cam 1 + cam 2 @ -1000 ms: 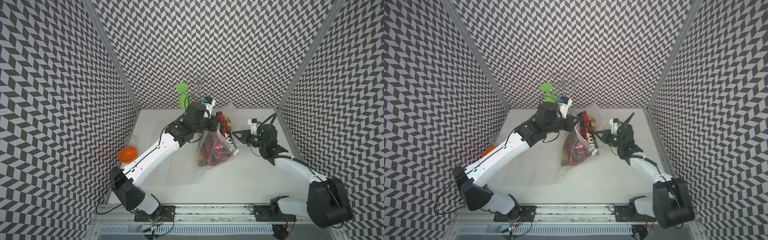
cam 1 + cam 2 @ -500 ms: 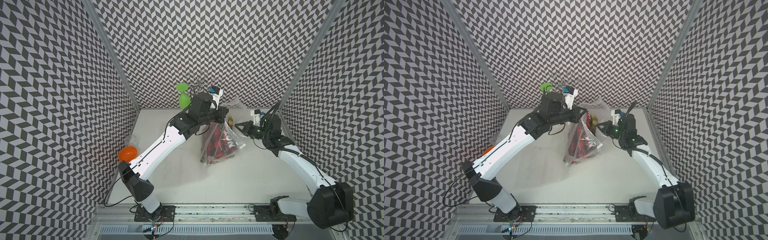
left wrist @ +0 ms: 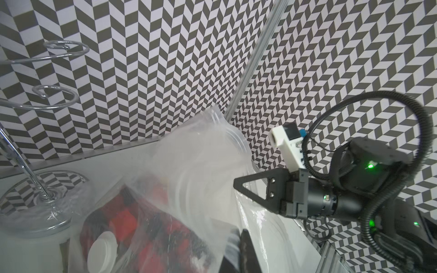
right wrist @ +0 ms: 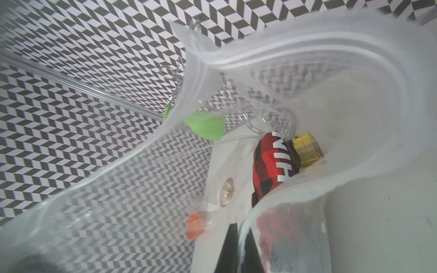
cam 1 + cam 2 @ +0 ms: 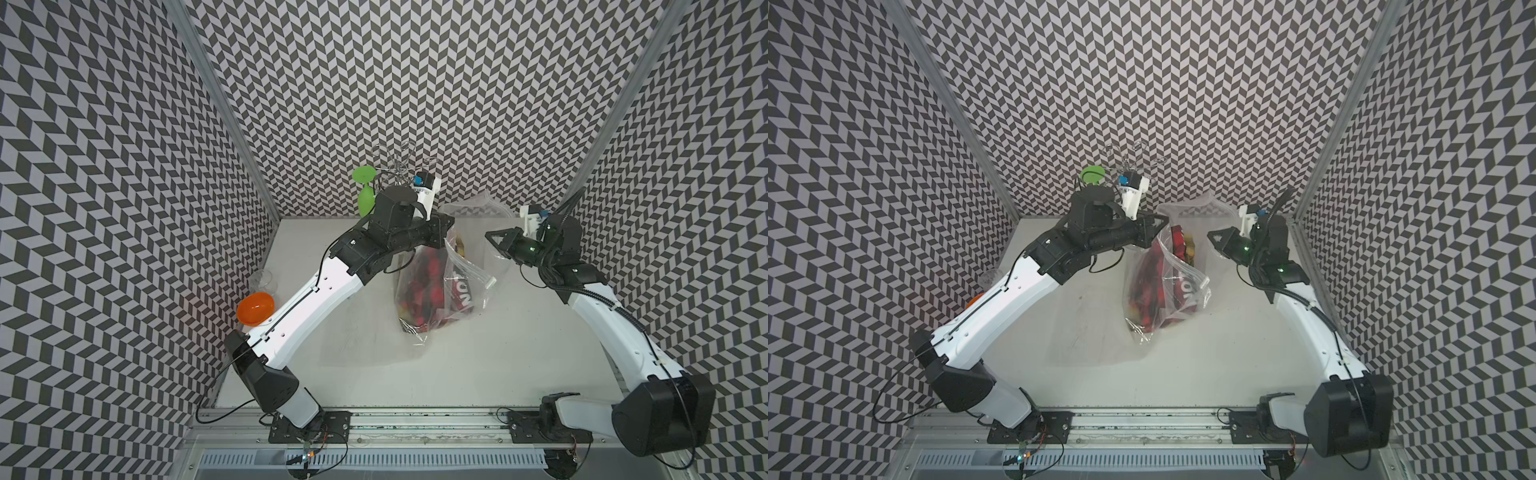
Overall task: Place the folded shirt into the vacuum bag
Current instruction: Adjust the vacuum bag at the center of the board.
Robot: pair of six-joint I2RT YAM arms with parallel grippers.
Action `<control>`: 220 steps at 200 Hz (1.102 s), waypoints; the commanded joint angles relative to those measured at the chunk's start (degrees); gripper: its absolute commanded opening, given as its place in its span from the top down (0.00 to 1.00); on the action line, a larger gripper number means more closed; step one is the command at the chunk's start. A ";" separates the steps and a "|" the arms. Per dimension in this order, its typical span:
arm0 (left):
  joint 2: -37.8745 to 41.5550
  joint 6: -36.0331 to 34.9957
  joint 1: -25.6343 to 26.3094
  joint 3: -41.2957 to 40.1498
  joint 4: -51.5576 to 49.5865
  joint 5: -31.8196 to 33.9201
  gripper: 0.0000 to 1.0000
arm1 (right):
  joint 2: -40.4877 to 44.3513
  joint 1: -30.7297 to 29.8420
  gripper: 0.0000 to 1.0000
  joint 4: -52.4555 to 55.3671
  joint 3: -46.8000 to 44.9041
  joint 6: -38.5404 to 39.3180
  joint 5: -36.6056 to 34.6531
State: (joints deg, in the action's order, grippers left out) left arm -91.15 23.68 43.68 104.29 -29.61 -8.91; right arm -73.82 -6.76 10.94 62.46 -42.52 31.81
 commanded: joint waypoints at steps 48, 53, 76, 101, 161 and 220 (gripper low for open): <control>-9.45 -0.81 2.62 18.13 -6.86 2.24 1.00 | 3.01 4.57 1.00 -0.06 -0.45 1.07 5.95; -10.29 -0.83 3.13 20.71 -7.98 2.69 1.00 | 3.11 4.79 1.00 0.89 0.82 1.52 6.34; -10.84 -1.50 4.57 16.56 -5.60 3.08 1.00 | 4.21 4.77 1.00 1.84 -0.46 3.13 2.15; -11.77 1.57 3.57 10.57 -2.17 -1.62 1.00 | 2.07 8.73 1.00 0.03 -6.10 3.17 7.30; -17.23 1.10 8.44 14.02 -2.93 -6.73 1.00 | 2.20 9.91 1.00 -6.59 -16.65 -0.03 9.31; -14.94 1.37 9.43 9.20 1.72 -14.42 0.82 | 3.37 11.95 0.99 -7.97 -19.77 -0.22 6.27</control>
State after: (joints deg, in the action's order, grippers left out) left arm -109.03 24.58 53.01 115.66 -32.53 -18.26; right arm -70.83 3.55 6.11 42.15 -43.11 38.06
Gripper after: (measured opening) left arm 0.140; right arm 0.048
